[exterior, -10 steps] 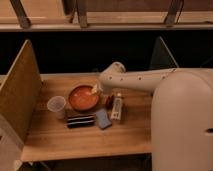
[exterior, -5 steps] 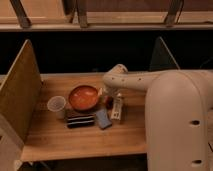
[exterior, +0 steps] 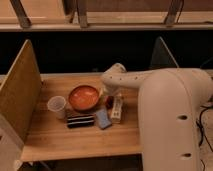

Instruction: Place the pepper in the ceramic cup

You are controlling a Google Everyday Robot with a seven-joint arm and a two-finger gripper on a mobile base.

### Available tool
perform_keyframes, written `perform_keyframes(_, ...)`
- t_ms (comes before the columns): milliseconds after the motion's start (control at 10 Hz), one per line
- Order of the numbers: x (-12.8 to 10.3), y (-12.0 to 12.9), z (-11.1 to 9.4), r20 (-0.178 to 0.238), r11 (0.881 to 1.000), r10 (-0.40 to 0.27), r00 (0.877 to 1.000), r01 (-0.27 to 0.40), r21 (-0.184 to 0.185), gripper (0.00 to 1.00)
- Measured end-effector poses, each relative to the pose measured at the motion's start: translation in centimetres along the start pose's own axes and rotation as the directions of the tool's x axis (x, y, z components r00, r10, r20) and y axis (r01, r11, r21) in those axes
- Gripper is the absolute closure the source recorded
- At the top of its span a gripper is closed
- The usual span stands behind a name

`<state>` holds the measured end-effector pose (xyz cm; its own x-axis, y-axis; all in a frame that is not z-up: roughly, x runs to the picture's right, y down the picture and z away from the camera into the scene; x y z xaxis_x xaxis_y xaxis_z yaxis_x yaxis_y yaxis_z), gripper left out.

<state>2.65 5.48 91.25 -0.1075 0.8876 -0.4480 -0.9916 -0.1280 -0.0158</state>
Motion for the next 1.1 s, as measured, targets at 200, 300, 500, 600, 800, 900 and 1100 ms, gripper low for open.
perform_keyframes(200, 0.0, -0.2, 0.3, -0.01, 1.0, 0.016, 1.0, -0.016, 0.01, 0.35)
perform_keyframes(300, -0.1, -0.3, 0.4, -0.011, 1.0, 0.021, 1.0, -0.021, 0.013, 0.35)
perform_keyframes(500, -0.5, 0.0, 0.2, 0.0, 1.0, 0.016, 1.0, -0.016, 0.019, 0.35)
perform_keyframes(600, -0.6, -0.1, 0.0, 0.005, 0.999, 0.002, 1.0, -0.002, 0.033, 0.35)
perform_keyframes(800, -0.6, -0.4, -0.4, 0.006, 0.997, -0.033, 0.999, 0.033, 0.068, 0.35)
perform_keyframes(900, -0.3, -1.1, -0.5, -0.004, 0.994, -0.051, 0.999, 0.051, 0.098, 0.35)
perform_keyframes(1100, -0.1, -2.8, -0.8, -0.024, 0.984, -0.074, 0.997, 0.077, 0.161, 0.35)
